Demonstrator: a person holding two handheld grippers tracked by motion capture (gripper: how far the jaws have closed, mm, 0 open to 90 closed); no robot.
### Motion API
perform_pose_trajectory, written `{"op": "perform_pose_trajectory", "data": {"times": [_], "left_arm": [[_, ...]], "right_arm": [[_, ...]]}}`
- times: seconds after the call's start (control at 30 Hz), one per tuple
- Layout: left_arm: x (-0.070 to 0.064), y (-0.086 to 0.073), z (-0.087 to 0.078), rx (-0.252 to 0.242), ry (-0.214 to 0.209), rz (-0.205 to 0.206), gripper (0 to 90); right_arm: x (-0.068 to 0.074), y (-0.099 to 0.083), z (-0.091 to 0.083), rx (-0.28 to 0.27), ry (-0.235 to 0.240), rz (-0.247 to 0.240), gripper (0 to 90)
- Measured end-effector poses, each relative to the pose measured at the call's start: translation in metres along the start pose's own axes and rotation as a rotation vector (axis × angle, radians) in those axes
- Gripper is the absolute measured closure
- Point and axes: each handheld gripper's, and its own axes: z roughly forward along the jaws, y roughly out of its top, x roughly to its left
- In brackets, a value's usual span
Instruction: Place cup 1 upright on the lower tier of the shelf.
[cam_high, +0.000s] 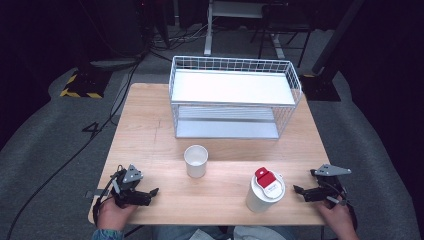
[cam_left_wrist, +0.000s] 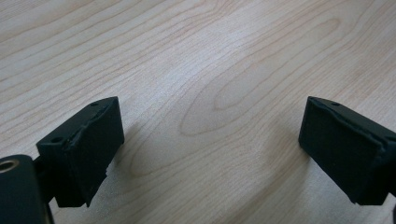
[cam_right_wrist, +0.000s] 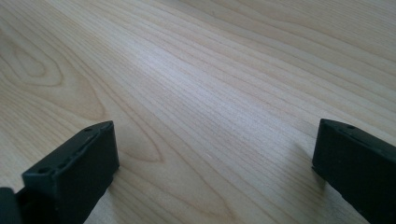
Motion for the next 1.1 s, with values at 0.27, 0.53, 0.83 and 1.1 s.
{"op": "perform_pose_trajectory", "data": {"times": [0.27, 0.53, 0.83, 1.1], "left_arm": [[-0.0002, 0.0001, 0.0001, 0.0, 0.002, -0.002, 7.2], [-0.0004, 0.0002, 0.0001, 0.001, 0.003, -0.002, 7.0], [-0.0005, -0.0002, 0.0003, -0.007, 0.003, -0.012, 8.7], [-0.0011, 0.0027, -0.0077, -0.059, -0.004, -0.051, 9.7]], "right_arm": [[0.0, 0.0, 0.0, 0.0, 0.0, 0.0, 0.4], [0.0001, 0.0, 0.0, -0.001, -0.001, 0.001, 0.4], [0.0001, 0.0, 0.0, -0.001, -0.001, 0.001, 0.4], [0.0001, 0.0, 0.0001, -0.001, -0.001, 0.001, 0.4]]}}
